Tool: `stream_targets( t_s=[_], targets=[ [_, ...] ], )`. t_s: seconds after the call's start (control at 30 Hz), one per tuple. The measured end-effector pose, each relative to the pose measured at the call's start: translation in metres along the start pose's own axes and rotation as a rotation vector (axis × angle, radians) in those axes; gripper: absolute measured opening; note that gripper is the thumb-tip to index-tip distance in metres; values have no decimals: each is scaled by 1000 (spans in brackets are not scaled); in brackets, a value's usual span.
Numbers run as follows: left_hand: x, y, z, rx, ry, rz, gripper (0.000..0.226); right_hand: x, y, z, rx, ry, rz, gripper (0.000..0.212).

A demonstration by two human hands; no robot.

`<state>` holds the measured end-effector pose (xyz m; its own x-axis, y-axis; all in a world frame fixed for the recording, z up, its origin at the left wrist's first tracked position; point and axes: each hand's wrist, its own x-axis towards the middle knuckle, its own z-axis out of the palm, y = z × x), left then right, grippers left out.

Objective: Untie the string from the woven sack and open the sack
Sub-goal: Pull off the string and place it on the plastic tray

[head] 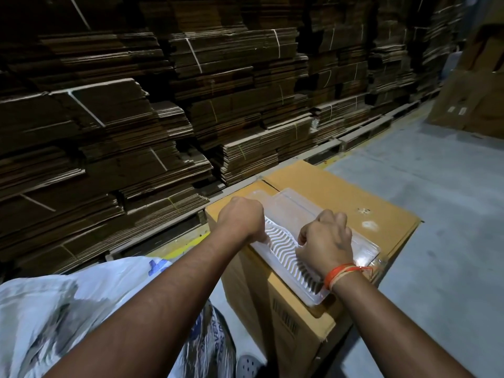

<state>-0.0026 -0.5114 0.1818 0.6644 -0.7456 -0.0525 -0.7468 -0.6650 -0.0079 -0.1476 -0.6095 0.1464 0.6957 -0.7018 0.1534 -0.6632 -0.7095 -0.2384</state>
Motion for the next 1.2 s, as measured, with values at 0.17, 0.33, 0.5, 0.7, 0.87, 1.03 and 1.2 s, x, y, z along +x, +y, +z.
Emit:
stream_targets(
  t_s=[0.17, 0.33, 0.5, 0.7, 0.87, 1.03, 1.2],
  targets=[
    [-1, 6, 0, -93, 80, 52, 31, -5, 11, -7, 154, 29, 39, 22],
    [1, 13, -19, -228, 248, 162, 29, -6, 56, -18, 344, 151, 179, 9],
    [27, 33, -26, -238, 250, 224, 29, -13, 90, -10, 465, 188, 326, 9],
    [75, 53, -19, -76, 68, 200, 25, -27, 99, 2, 555, 128, 492, 17],
    [108, 61, -3, 57, -50, 133, 19, -31, 101, 9, 558, 88, 543, 22],
    [144, 60, 16, 201, -187, 64, 24, -32, 104, 14, 553, 88, 556, 23],
    [148, 66, 16, 149, -192, 69, 24, -35, 105, 19, 590, 153, 582, 24]
  ],
)
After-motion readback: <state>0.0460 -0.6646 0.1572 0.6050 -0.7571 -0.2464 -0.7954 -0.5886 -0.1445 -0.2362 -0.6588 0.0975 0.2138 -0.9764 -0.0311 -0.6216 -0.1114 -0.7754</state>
